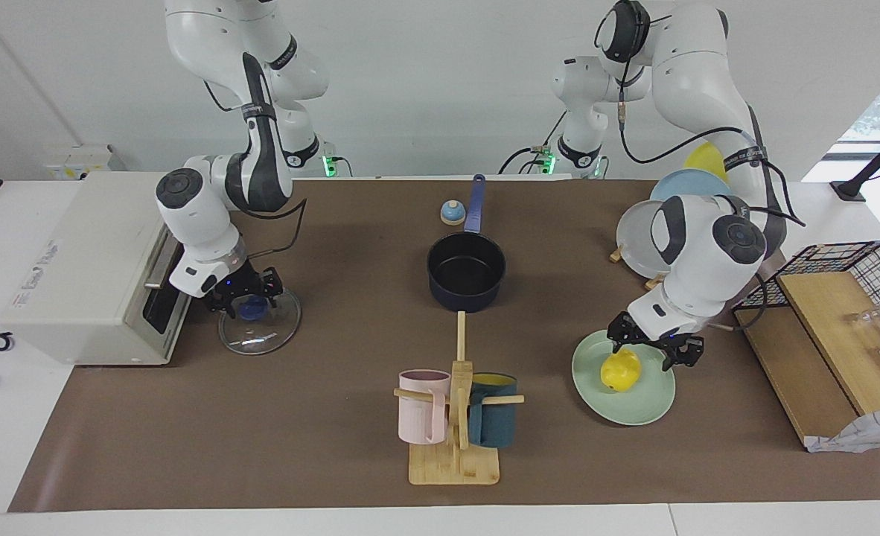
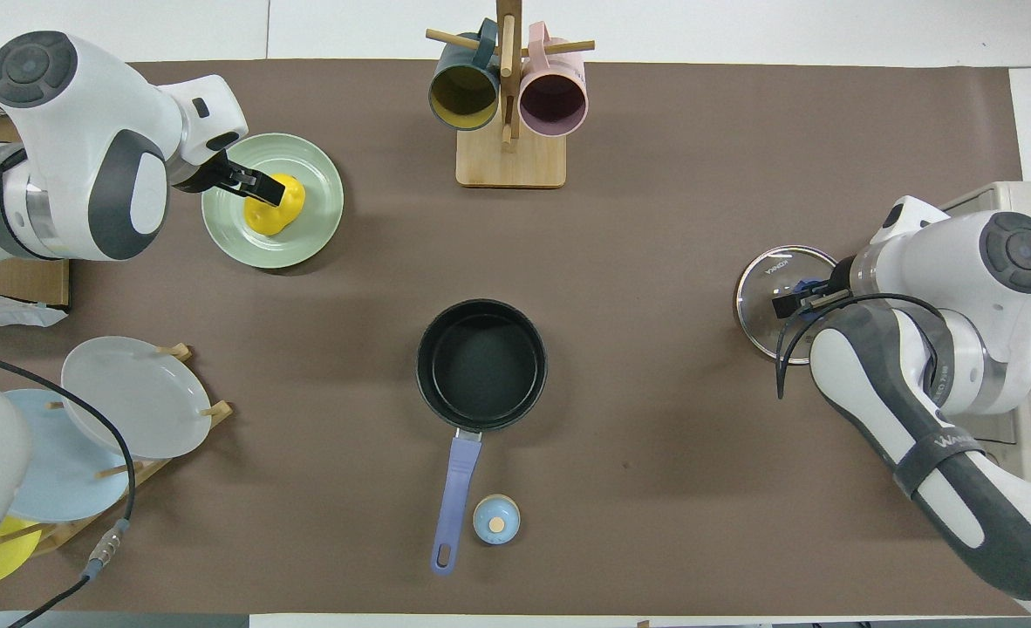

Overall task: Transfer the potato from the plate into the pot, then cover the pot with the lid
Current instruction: 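Grasp the yellow potato with the left gripper while the right gripper lifts the lid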

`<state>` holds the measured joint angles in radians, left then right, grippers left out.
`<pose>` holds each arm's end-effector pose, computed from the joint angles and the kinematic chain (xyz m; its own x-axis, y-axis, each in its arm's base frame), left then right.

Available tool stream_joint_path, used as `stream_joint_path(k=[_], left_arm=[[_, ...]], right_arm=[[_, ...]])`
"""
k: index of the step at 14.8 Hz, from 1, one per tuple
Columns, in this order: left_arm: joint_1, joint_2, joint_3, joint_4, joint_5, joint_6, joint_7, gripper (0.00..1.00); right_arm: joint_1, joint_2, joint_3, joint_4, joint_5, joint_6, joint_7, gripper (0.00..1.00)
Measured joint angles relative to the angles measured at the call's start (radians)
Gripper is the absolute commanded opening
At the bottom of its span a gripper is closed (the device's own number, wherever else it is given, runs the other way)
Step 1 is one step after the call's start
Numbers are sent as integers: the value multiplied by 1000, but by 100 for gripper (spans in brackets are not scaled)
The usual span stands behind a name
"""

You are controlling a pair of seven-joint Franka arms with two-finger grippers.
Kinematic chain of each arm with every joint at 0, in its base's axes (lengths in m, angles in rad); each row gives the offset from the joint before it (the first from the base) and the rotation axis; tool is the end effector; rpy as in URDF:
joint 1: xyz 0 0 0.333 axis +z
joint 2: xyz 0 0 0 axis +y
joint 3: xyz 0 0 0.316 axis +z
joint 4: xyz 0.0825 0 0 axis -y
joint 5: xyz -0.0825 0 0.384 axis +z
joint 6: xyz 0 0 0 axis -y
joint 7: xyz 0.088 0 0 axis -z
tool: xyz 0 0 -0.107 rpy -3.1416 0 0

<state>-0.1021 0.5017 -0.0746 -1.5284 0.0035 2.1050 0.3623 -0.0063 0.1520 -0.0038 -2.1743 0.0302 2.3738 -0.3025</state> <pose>0.6913 -0.1152 0.3748 0.8599 -0.5038 0.0827 -0.5058 -0.8627 0.0036 0.5584 -0.0053 0.3269 0.9622 0.2674 0.0515 0.2681 -0.9634 -0.0063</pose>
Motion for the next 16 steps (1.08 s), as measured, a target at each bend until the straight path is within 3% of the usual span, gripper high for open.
stream_joint_path(k=[6,14,15,16], left_arm=[[-27,47,-1,0,0,52,66,100],[-41,53,-1,-29,57,61,143,100],[-44,53,-1,-36,57,66,143,95],[-47,53,-1,-40,57,70,144,75]], right_arm=[[0,-2,0,10,0,-36,0,0],[9,-60,7,368,0,-615,16,0],[10,-75,8,407,0,-680,23,0],[12,-92,8,437,-4,-732,26,0]])
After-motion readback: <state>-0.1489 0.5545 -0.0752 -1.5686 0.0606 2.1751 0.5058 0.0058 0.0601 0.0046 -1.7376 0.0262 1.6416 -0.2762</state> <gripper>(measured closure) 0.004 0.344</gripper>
